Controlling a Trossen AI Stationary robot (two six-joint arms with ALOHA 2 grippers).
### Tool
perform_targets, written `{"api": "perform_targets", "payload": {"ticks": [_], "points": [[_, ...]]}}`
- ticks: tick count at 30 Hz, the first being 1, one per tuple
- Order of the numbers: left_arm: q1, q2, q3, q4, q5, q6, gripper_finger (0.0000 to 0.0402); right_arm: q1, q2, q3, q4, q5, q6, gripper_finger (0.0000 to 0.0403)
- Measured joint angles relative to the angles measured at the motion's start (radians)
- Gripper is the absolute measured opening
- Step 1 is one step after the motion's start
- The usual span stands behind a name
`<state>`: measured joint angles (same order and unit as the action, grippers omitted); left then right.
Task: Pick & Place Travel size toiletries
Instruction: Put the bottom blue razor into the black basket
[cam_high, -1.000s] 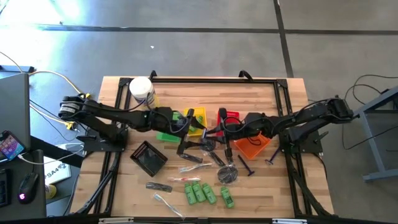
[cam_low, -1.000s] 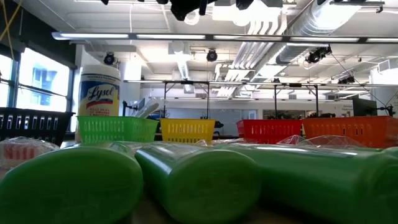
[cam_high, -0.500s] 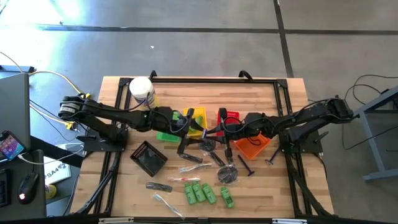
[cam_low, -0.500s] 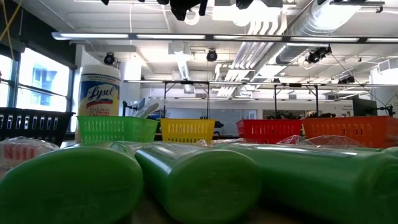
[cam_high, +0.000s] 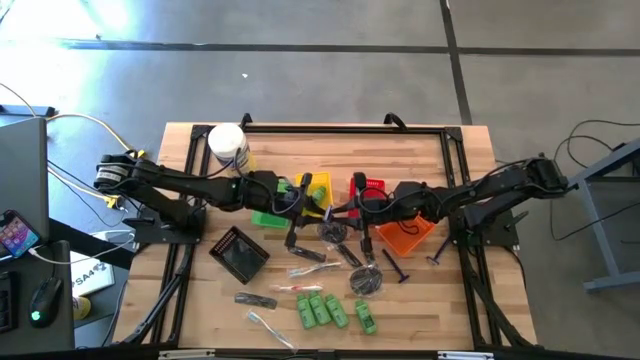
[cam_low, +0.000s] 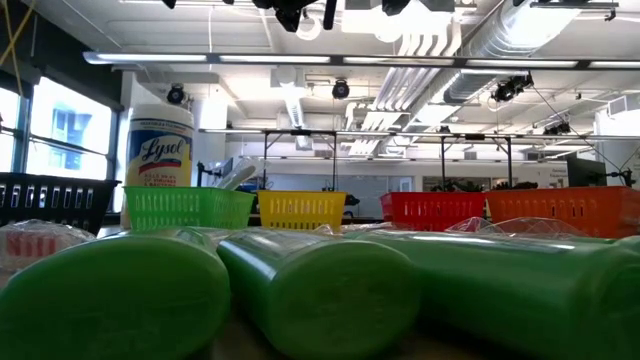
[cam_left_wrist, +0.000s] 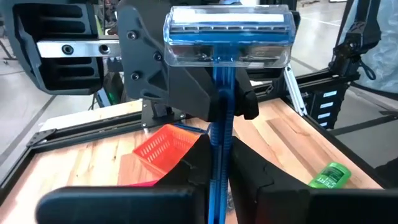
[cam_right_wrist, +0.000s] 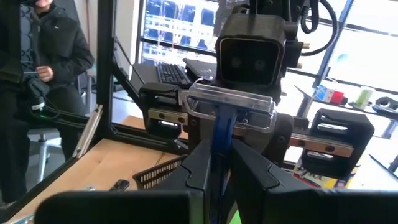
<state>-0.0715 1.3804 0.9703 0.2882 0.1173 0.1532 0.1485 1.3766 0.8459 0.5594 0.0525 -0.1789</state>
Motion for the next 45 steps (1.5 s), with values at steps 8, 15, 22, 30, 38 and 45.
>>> {"api": "perform_targets", "payload": {"ticks": [8,15,22,30,38,45], "points": [[0.0,-0.002,0.0,0.006,0.001,0.0,0.0023,0.002,-0.002,-0.001,0.102,-0.022,0.056,0.0179],[0.0,0.001,-0.002,-0.009,0.003,0.0,0.0023,0.003,-0.007,0.0,0.136,0.0,0.081,0.0269],[0.0,0.0,-0.002,-0.008,0.003,-0.002,0.0023,0.001,-0.005,0.0,0.088,0.005,0.096,0.0269],[0.0,-0.001,-0.002,-0.019,0.002,-0.002,0.0023,0.002,-0.019,0.0,0.06,0.001,0.1,0.0265],[-0.001,-0.055,-0.002,-0.085,-0.034,-0.003,0.0023,0.018,-0.14,0.0,-0.085,0.036,0.1,0.0265],[-0.001,-0.154,-0.001,-0.171,-0.085,0.0,0.0023,0.091,-0.249,-0.016,-0.212,0.054,0.104,0.0265]]}}
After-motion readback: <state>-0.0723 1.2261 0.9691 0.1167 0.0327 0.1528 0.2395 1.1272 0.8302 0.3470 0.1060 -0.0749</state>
